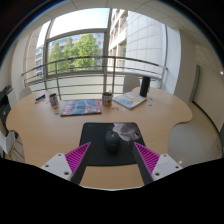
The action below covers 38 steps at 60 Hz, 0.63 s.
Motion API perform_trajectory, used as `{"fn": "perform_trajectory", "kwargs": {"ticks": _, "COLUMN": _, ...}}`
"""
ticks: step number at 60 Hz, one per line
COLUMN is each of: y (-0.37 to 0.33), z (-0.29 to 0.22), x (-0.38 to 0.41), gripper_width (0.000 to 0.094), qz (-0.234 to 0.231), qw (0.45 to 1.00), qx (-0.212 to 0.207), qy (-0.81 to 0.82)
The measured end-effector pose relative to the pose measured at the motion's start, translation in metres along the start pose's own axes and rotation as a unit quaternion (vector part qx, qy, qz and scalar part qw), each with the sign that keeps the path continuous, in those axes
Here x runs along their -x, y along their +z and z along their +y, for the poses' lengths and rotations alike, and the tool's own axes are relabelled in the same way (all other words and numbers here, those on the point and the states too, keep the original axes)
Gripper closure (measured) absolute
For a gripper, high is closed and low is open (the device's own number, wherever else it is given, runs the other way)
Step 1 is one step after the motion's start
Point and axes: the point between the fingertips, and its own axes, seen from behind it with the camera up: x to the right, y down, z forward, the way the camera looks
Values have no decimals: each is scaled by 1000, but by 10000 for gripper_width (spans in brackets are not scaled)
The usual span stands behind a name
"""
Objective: Arrange mouse
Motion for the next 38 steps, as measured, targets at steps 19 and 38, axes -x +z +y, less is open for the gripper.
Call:
{"fn": "perform_trajectory", "kwargs": {"ticks": 19, "y": -121, "z": 20, "x": -2, "gripper_width": 90, "qz": 13, "qw": 1000, "qx": -14, "qy": -14}}
{"fn": "perform_trajectory", "kwargs": {"ticks": 38, "y": -156, "z": 32, "x": -2, "gripper_width": 92, "qz": 14, "qw": 999, "qx": -14, "qy": -25}}
